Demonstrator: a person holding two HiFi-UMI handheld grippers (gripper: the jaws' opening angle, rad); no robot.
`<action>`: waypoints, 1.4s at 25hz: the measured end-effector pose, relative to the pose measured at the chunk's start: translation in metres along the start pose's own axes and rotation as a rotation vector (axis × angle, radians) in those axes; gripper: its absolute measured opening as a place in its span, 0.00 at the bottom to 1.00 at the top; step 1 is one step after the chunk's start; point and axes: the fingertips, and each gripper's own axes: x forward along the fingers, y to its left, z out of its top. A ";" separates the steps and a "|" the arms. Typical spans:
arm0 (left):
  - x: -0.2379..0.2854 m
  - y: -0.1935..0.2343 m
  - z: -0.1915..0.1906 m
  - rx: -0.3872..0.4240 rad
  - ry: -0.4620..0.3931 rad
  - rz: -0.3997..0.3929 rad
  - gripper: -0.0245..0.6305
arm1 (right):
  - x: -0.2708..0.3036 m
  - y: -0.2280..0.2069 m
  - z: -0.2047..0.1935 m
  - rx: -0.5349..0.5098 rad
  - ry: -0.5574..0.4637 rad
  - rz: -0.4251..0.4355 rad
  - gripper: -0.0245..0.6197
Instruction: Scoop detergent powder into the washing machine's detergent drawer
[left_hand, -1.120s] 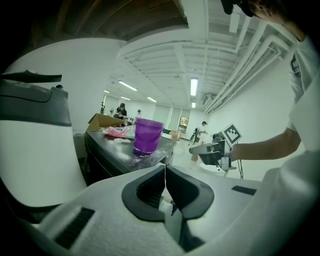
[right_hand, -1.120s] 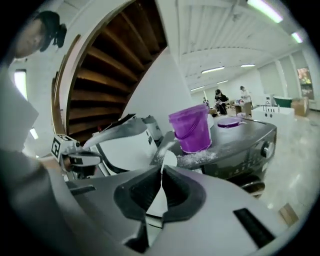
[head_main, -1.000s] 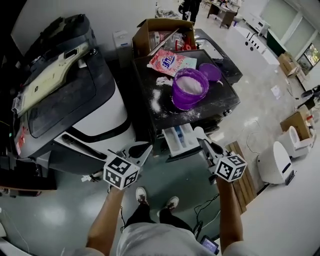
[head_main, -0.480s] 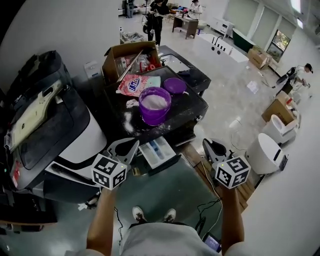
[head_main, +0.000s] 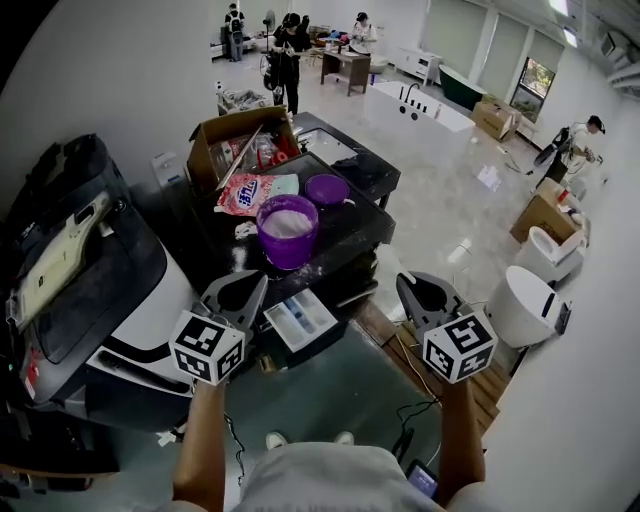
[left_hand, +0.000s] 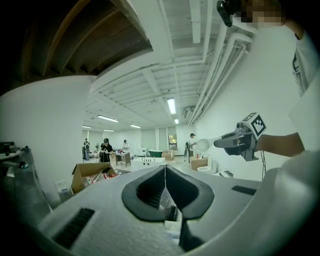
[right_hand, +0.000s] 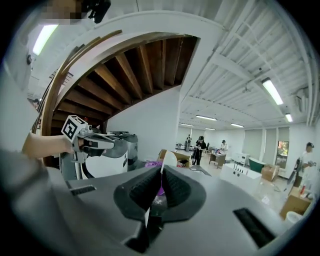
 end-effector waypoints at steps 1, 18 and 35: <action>0.000 -0.001 0.003 0.005 -0.005 0.000 0.05 | -0.002 0.000 0.003 -0.007 -0.006 -0.002 0.04; -0.009 0.002 0.043 0.089 -0.063 0.036 0.05 | 0.000 0.005 0.032 -0.088 -0.073 -0.013 0.04; -0.008 0.000 0.032 0.075 -0.043 0.019 0.05 | 0.007 0.009 0.022 -0.089 -0.044 0.005 0.04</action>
